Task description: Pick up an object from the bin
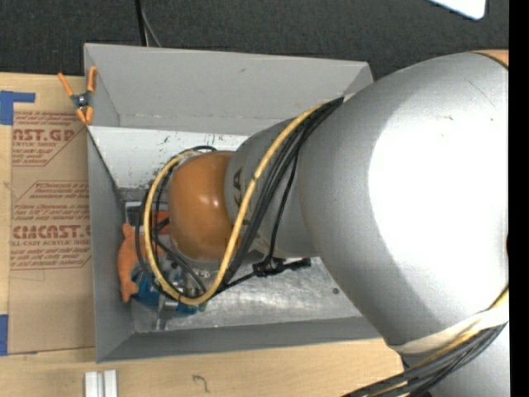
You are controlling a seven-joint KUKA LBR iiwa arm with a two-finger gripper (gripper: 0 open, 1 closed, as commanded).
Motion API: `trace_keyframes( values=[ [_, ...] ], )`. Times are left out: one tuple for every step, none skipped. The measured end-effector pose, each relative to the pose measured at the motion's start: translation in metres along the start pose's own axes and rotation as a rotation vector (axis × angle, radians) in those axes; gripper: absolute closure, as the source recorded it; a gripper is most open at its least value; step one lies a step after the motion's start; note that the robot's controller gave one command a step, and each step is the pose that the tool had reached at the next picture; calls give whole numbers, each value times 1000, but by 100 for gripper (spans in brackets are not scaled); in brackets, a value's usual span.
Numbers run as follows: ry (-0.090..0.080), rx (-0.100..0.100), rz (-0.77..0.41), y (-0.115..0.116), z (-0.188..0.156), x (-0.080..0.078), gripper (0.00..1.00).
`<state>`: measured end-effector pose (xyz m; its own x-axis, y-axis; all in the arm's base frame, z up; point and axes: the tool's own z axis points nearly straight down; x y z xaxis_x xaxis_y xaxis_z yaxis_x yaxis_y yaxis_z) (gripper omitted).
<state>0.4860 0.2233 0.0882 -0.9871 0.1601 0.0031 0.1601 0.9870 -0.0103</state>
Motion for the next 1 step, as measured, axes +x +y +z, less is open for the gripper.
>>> trace_keyframes(
  values=[
    [2, -4, -3, 2, -14, 1, 100]
  ],
)
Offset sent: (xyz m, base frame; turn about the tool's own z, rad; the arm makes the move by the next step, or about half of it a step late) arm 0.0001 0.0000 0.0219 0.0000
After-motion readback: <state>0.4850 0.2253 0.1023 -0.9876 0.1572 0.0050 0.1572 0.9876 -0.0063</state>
